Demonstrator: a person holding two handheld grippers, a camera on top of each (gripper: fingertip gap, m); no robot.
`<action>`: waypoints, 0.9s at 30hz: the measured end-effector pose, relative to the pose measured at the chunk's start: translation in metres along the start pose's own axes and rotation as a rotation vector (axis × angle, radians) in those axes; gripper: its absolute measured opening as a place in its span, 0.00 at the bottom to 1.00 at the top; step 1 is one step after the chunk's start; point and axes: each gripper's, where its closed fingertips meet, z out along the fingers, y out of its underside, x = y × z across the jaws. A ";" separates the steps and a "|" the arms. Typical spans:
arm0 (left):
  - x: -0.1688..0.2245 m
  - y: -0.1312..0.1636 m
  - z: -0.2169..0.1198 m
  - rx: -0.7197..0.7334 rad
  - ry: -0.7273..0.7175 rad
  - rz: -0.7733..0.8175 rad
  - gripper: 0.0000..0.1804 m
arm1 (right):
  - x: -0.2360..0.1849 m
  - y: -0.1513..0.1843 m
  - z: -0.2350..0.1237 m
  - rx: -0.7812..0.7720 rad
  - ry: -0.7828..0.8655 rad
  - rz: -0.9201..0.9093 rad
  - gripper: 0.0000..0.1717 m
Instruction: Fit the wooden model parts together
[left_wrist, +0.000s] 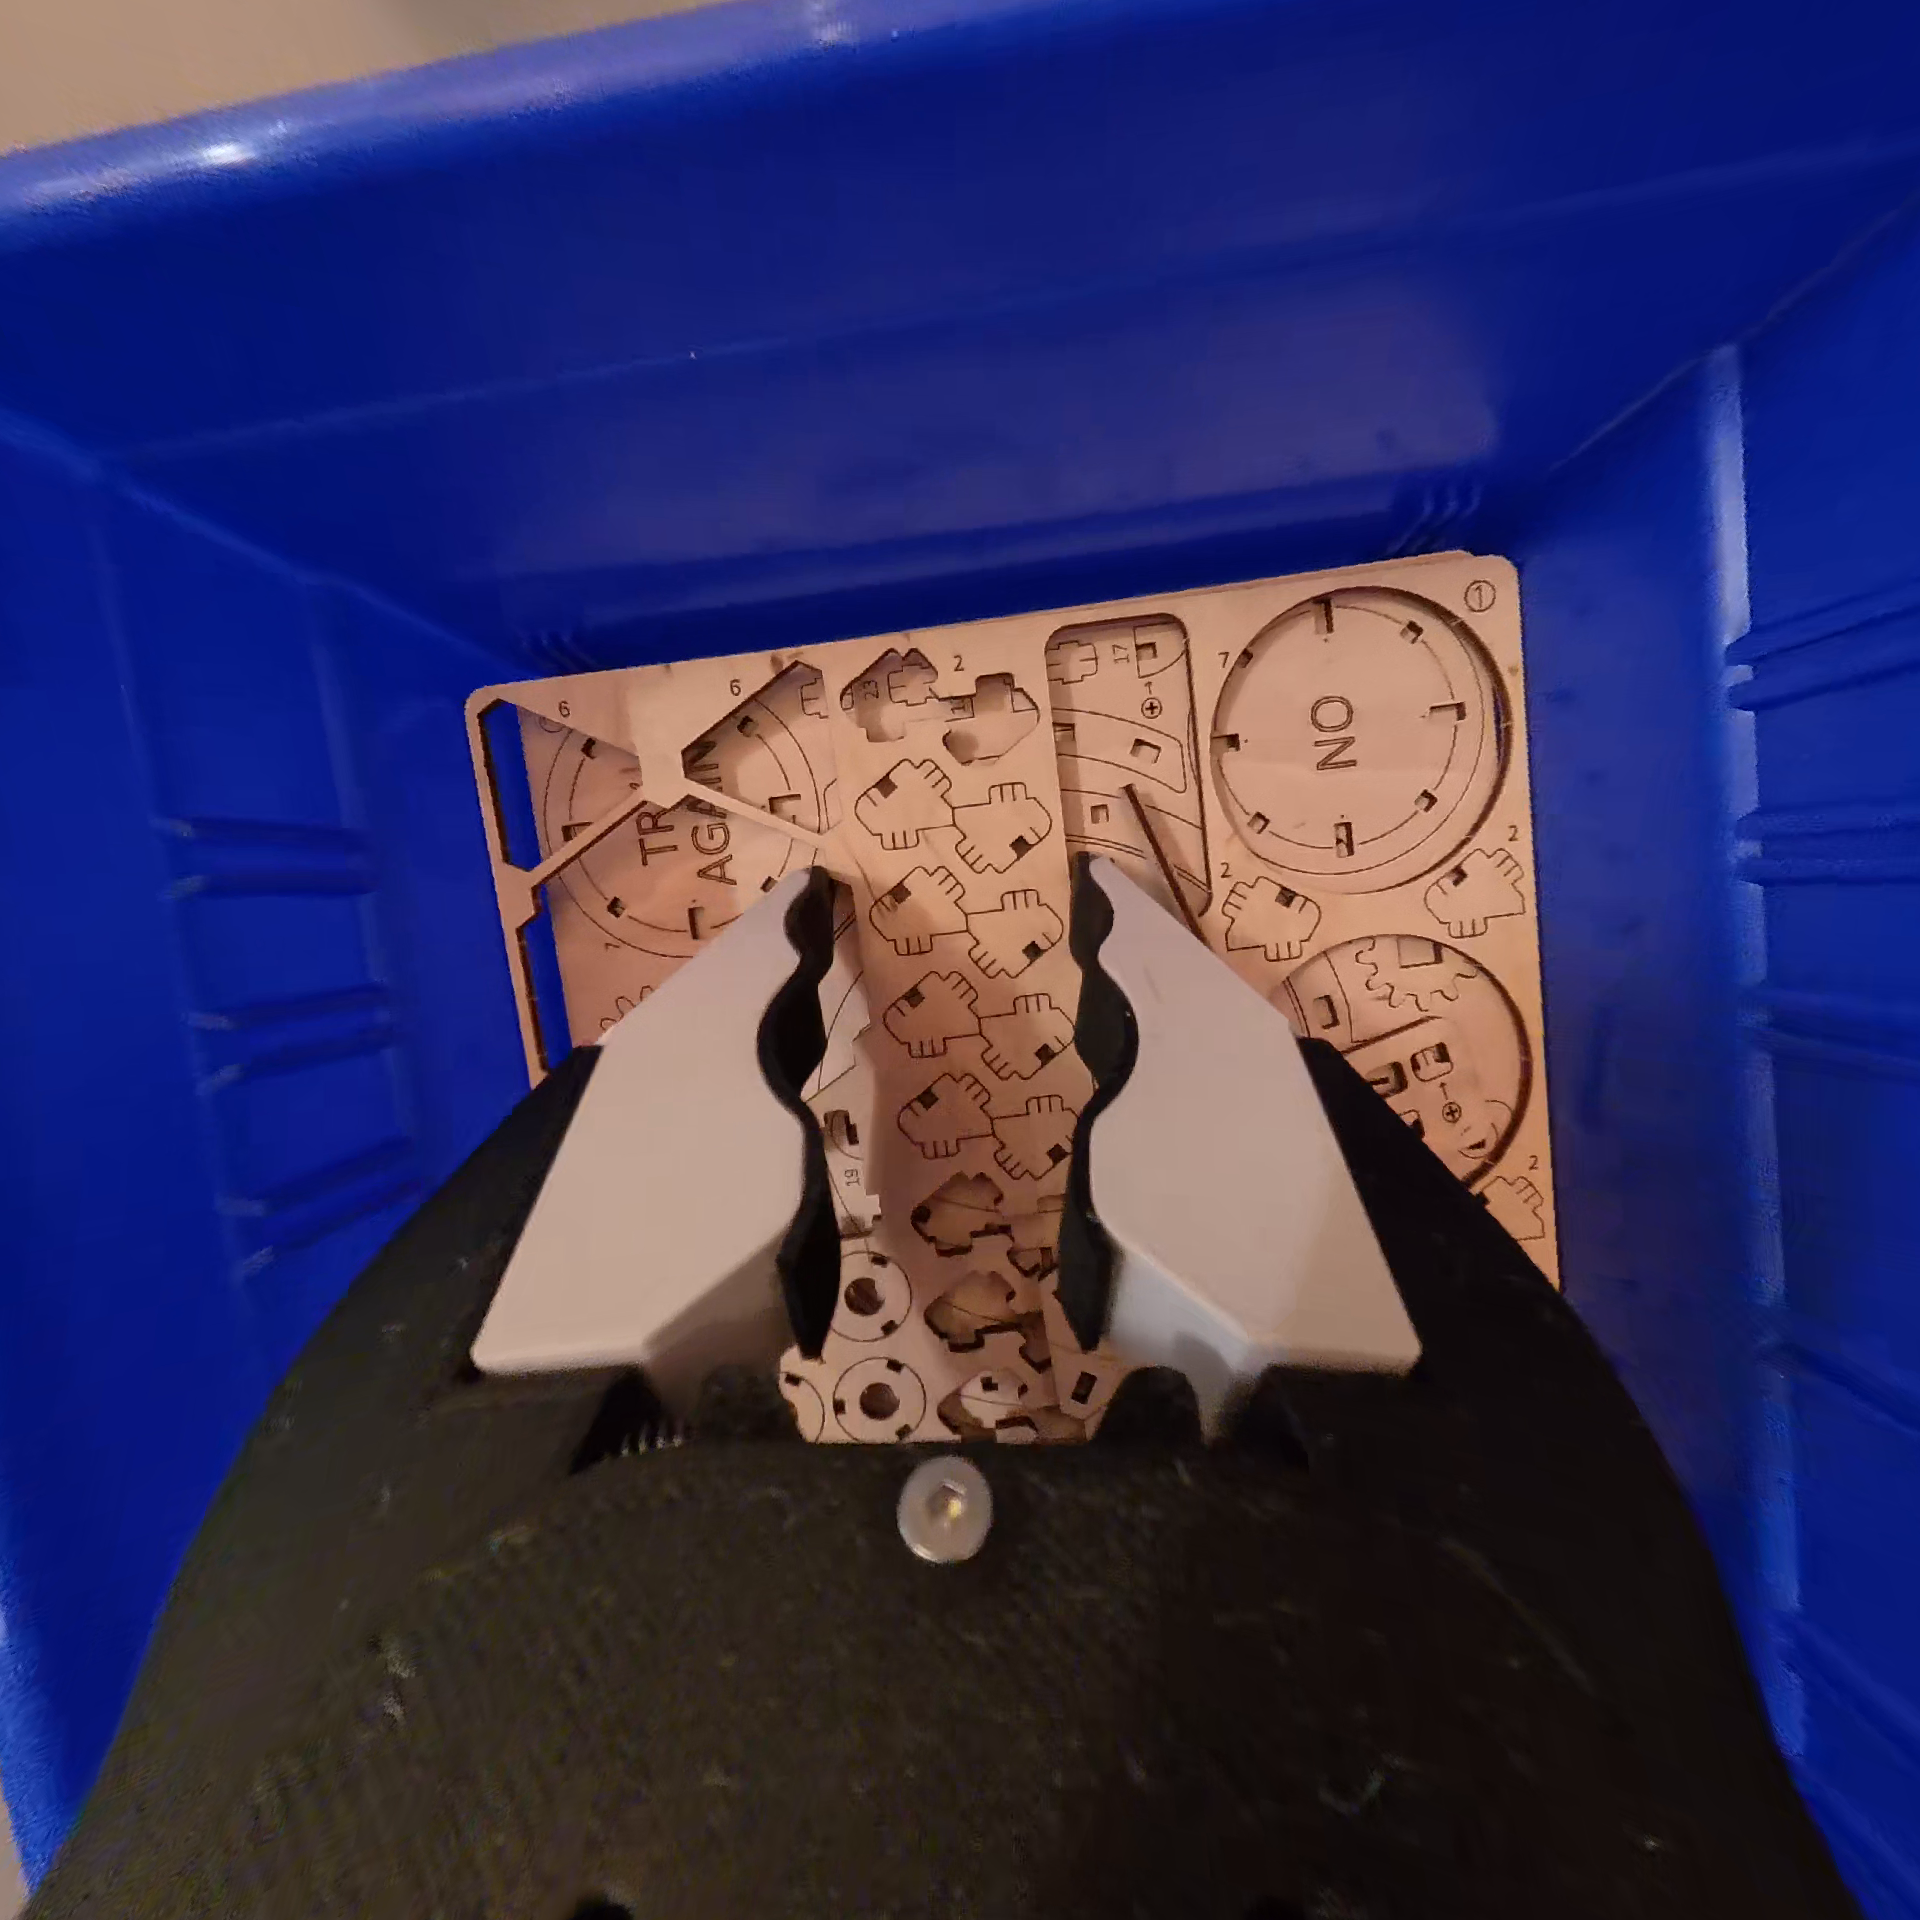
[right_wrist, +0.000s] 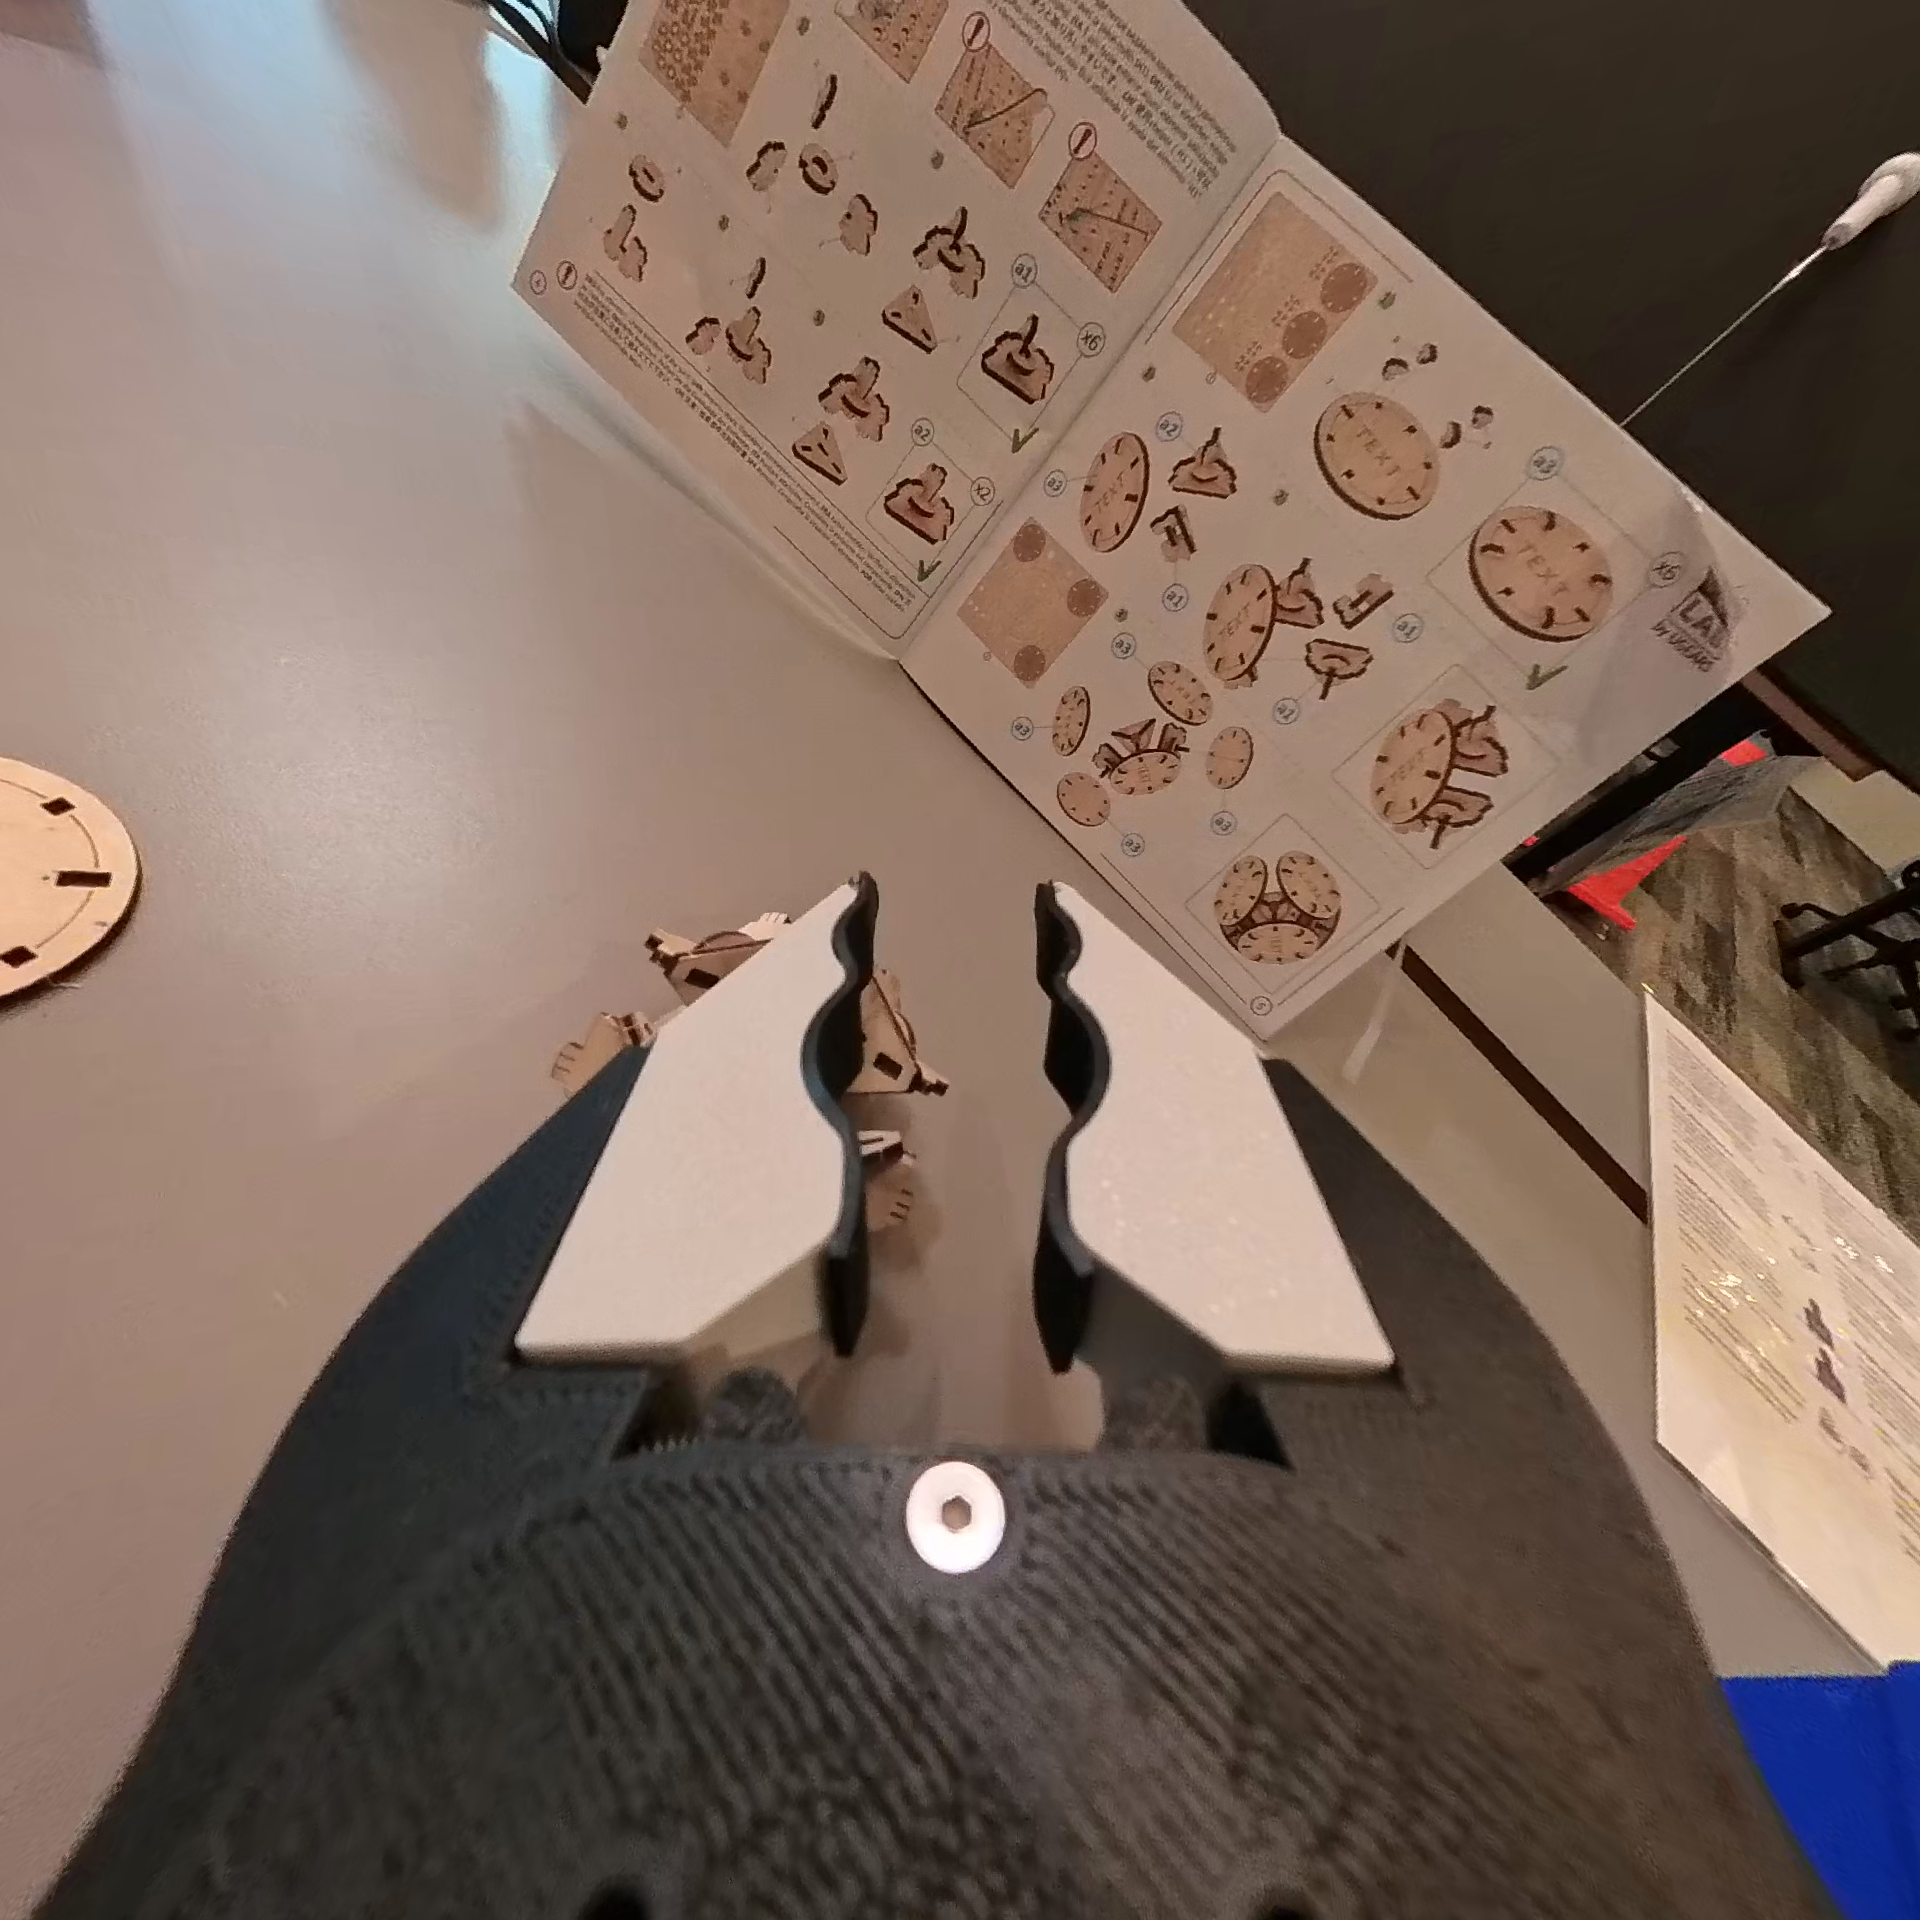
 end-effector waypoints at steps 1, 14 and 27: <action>0.000 0.000 0.000 -0.003 -0.006 0.005 0.26 | 0.000 0.000 0.000 0.000 0.000 -0.001 0.17; -0.001 -0.011 -0.029 -0.014 -0.056 0.046 0.25 | 0.001 0.000 0.000 0.004 0.003 0.000 0.17; -0.004 -0.017 -0.050 -0.042 -0.036 0.044 0.25 | 0.000 -0.001 0.000 0.006 0.000 -0.003 0.17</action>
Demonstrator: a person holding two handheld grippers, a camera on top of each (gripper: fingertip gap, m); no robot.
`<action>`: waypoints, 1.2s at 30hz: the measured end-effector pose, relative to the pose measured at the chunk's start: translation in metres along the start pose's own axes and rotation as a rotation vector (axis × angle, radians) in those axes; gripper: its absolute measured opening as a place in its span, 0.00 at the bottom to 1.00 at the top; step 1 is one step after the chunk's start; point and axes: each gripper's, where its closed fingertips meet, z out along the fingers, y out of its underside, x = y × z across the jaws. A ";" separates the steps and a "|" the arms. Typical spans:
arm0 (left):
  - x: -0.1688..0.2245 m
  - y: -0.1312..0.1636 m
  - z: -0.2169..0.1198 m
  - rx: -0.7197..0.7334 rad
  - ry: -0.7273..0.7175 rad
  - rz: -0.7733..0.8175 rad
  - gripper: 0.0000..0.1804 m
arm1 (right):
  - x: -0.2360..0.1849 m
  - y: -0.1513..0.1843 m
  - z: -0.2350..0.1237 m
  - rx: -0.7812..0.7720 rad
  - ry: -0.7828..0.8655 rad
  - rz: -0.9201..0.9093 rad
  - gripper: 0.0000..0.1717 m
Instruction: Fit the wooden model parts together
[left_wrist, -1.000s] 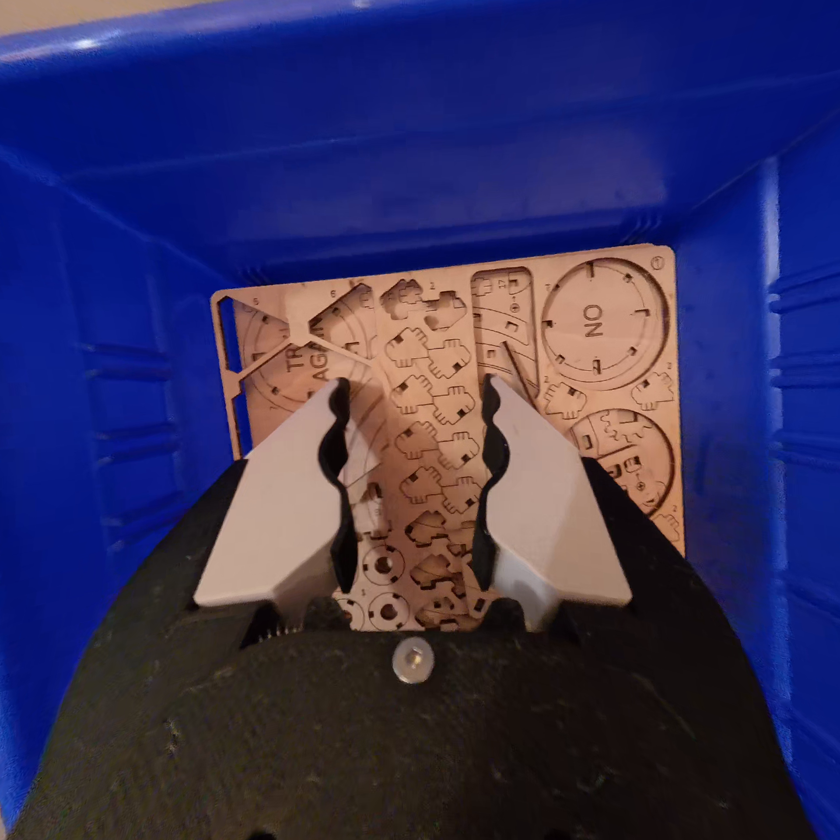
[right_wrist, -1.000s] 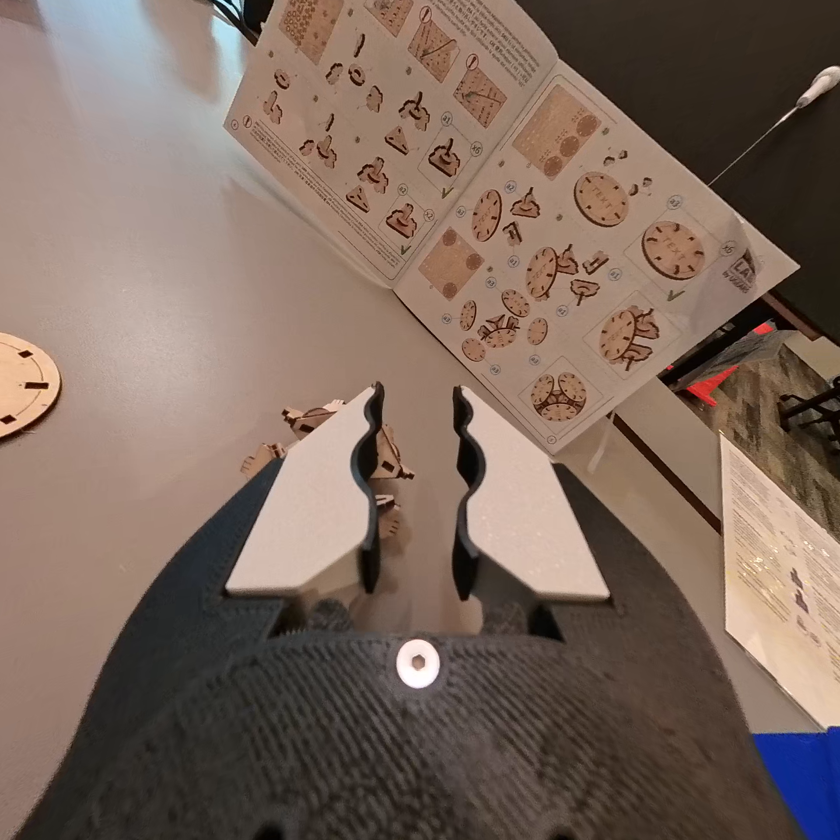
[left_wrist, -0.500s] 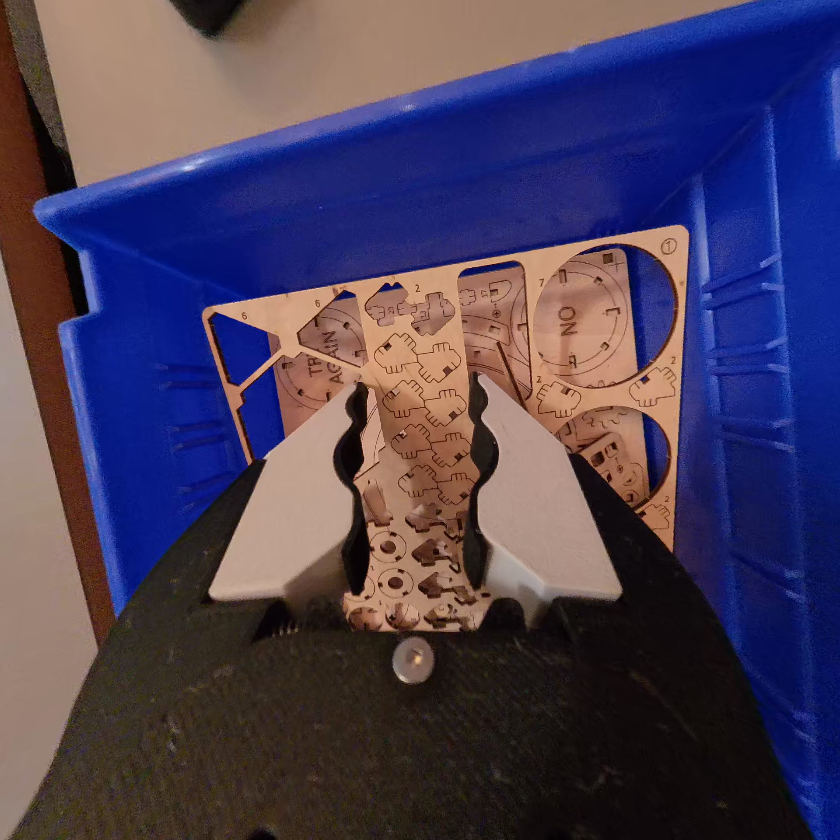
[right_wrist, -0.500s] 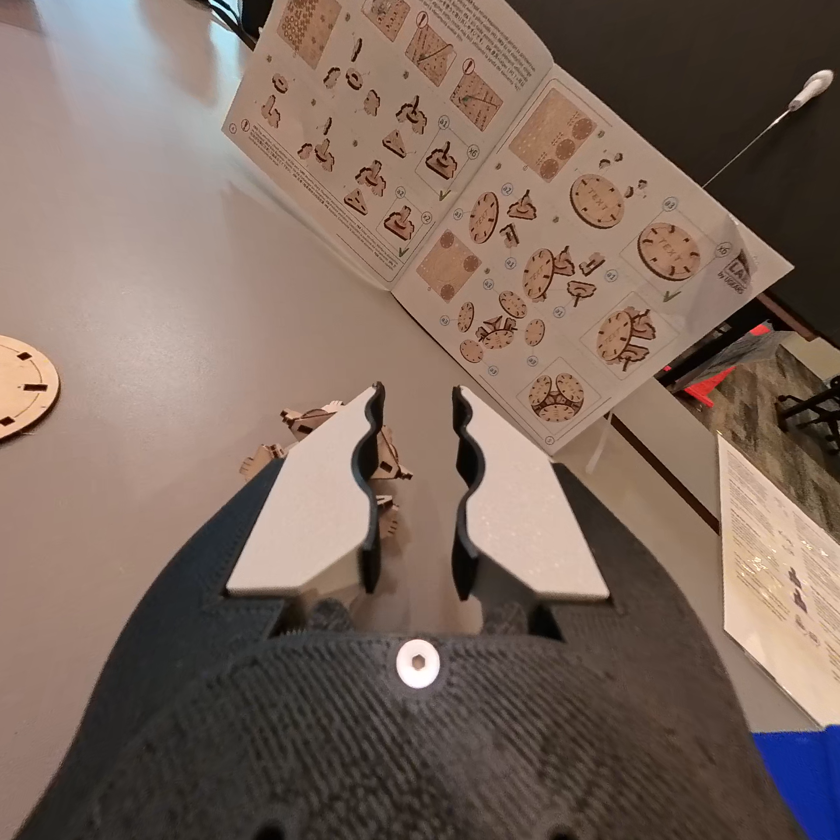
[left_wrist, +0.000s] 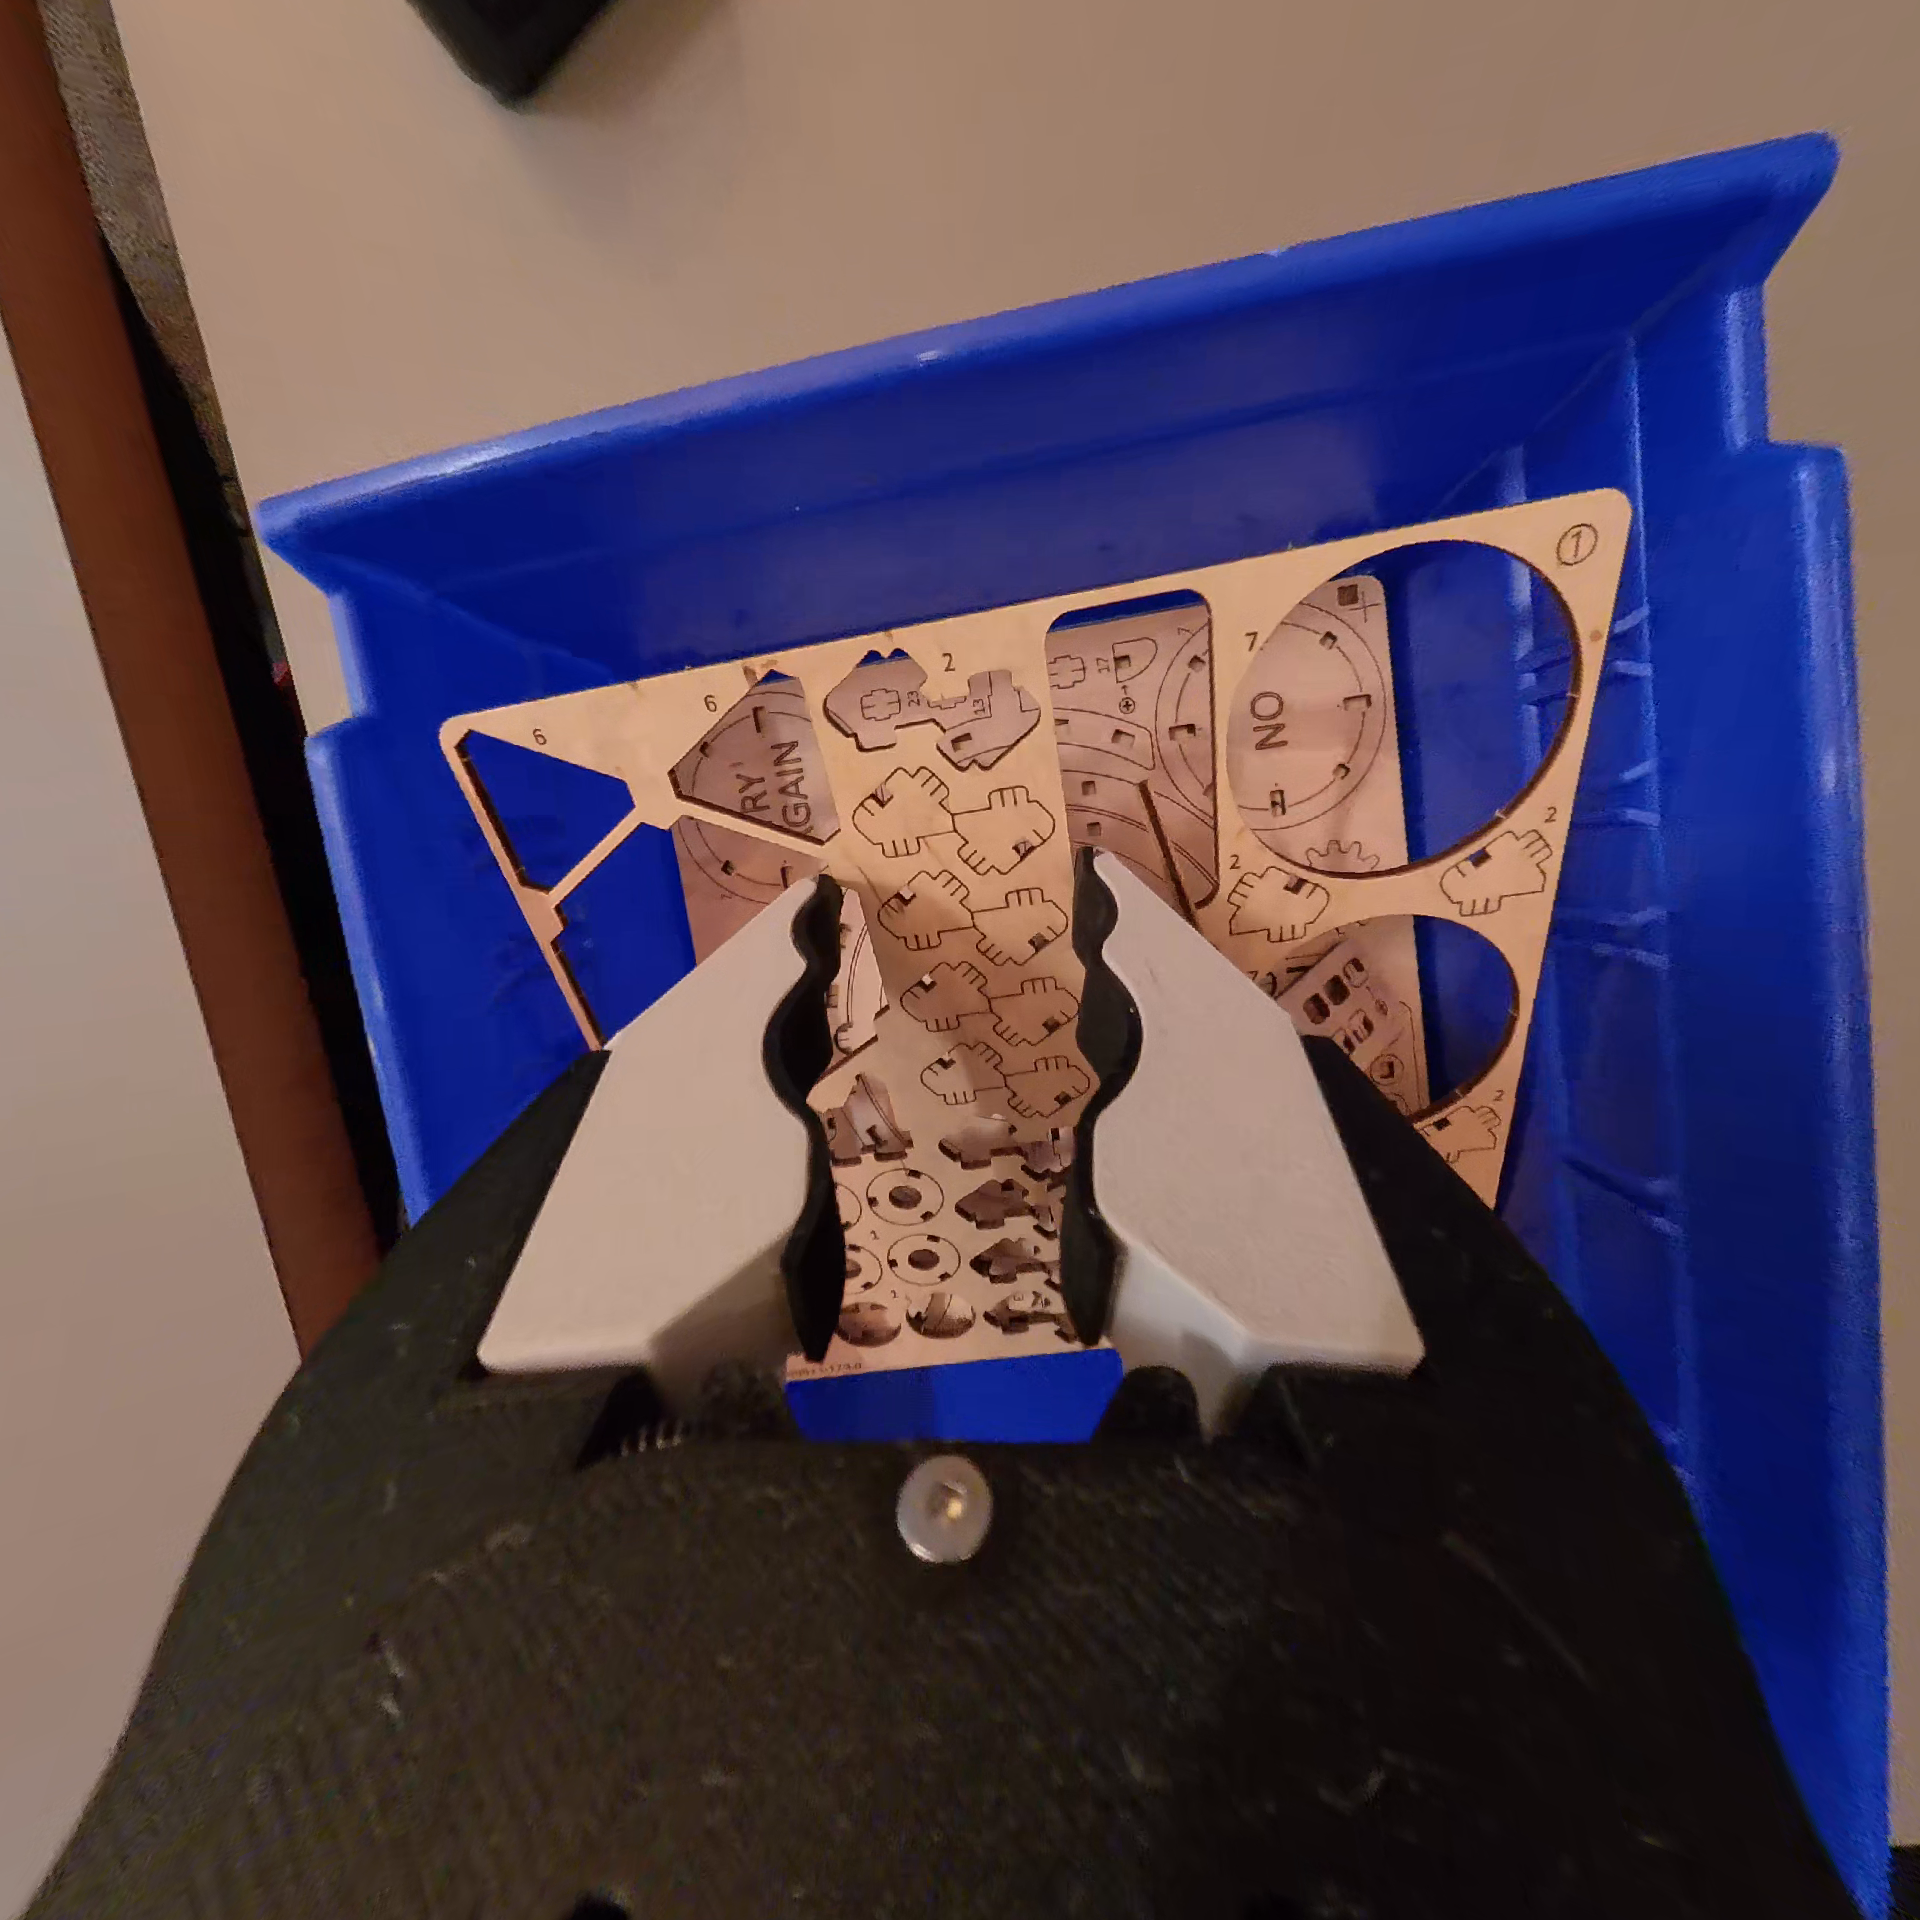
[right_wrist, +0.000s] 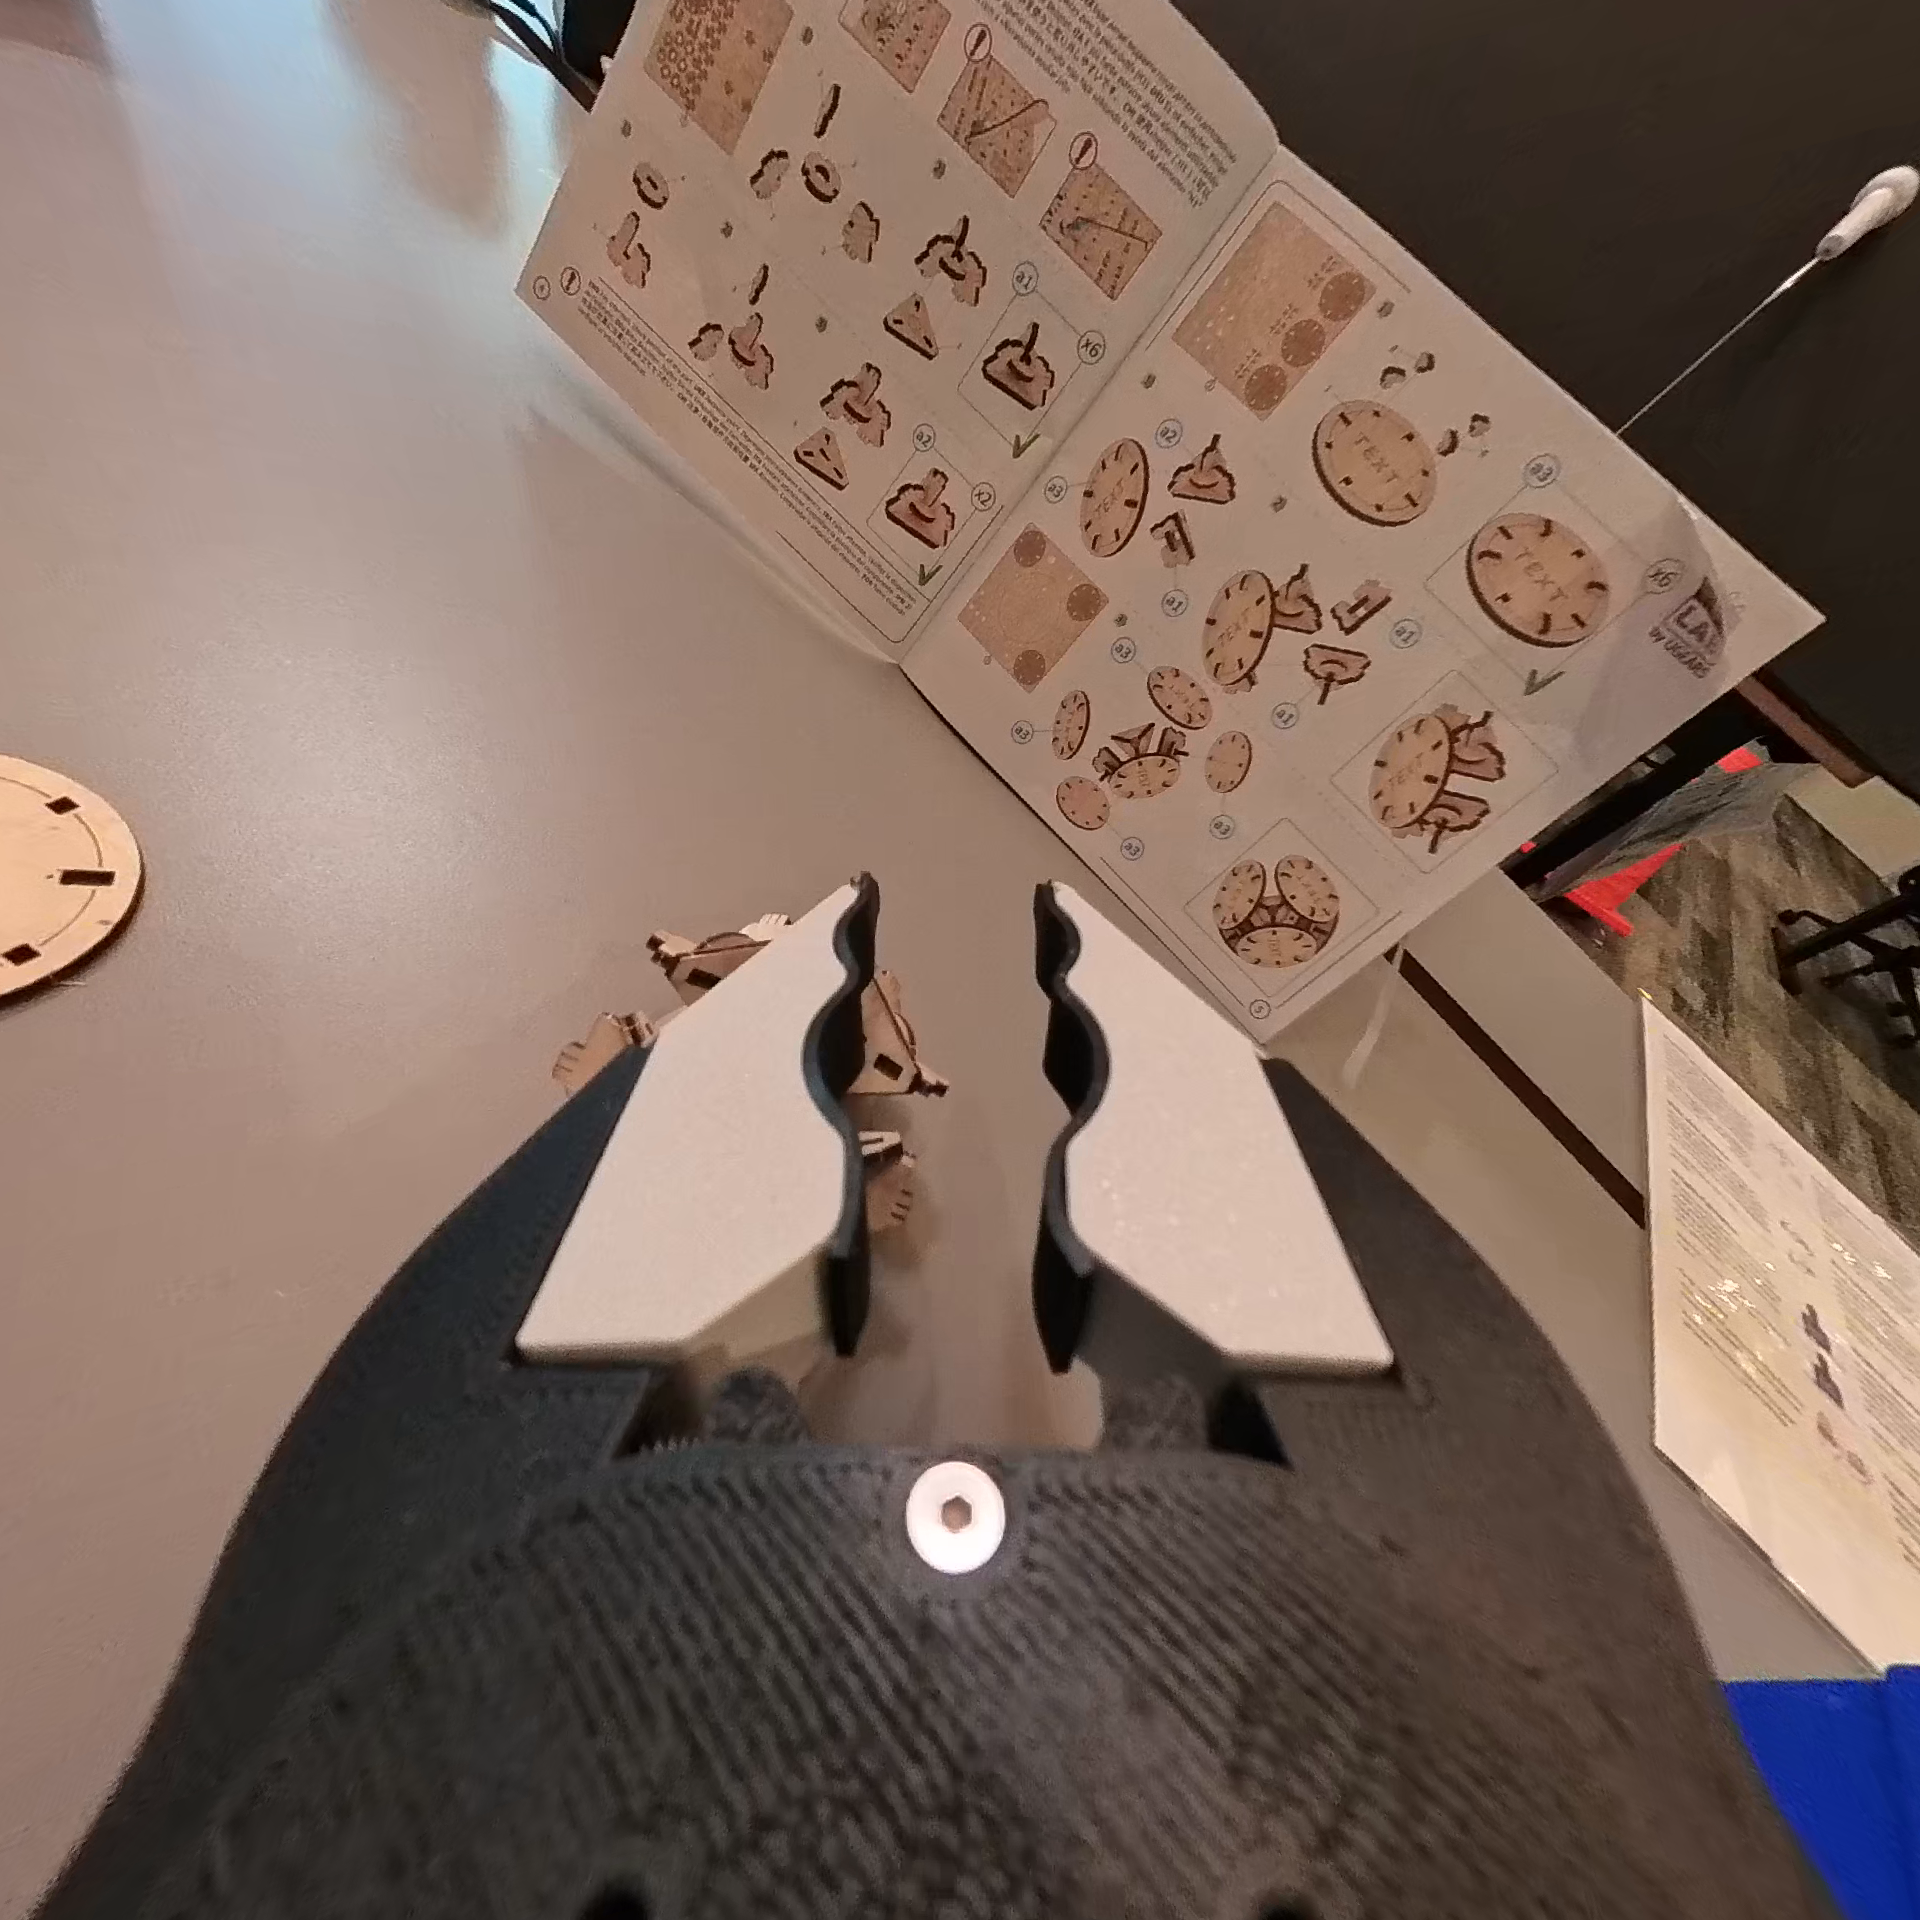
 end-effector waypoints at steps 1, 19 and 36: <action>-0.001 0.000 -0.002 0.002 0.004 -0.002 0.25 | 0.000 0.000 0.000 0.000 0.000 -0.002 0.17; 0.003 -0.015 -0.044 0.027 -0.014 0.023 0.25 | 0.000 -0.001 0.000 0.005 0.001 -0.003 0.17; 0.009 -0.047 -0.090 0.136 -0.093 0.139 0.05 | -0.001 -0.003 -0.002 0.020 -0.010 0.000 0.17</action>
